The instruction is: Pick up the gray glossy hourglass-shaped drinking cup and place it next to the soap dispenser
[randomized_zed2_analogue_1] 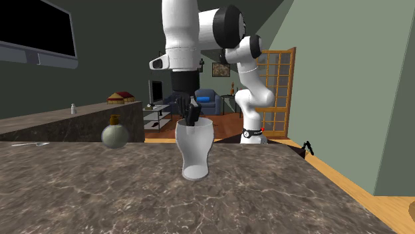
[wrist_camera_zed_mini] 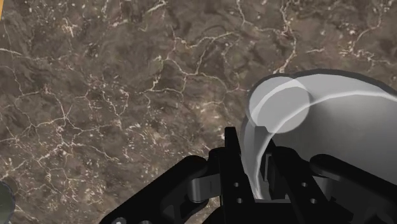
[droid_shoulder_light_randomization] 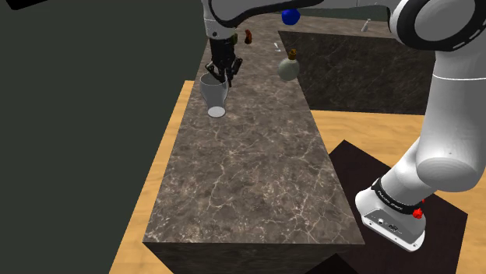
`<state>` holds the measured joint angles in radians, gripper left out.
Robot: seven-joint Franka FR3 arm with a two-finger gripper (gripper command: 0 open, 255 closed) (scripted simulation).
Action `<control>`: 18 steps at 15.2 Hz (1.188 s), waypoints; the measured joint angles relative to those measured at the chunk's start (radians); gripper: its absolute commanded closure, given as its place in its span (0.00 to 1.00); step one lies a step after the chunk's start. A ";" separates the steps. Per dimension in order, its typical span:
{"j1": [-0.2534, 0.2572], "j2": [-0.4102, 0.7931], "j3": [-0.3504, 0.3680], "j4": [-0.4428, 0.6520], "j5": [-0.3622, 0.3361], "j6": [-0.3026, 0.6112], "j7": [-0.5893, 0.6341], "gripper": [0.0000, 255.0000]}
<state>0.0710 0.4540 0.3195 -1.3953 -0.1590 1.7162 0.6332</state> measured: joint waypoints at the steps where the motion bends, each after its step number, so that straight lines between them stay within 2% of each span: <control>1: 0.000 -0.002 0.000 0.011 0.001 -0.013 -0.002 1.00; 9: 0.012 -0.002 0.004 0.119 0.002 -0.120 -0.004 1.00; 18: 0.032 0.030 0.003 0.292 -0.006 -0.261 -0.010 1.00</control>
<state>0.1034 0.4837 0.3230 -1.1034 -0.1648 1.4555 0.6230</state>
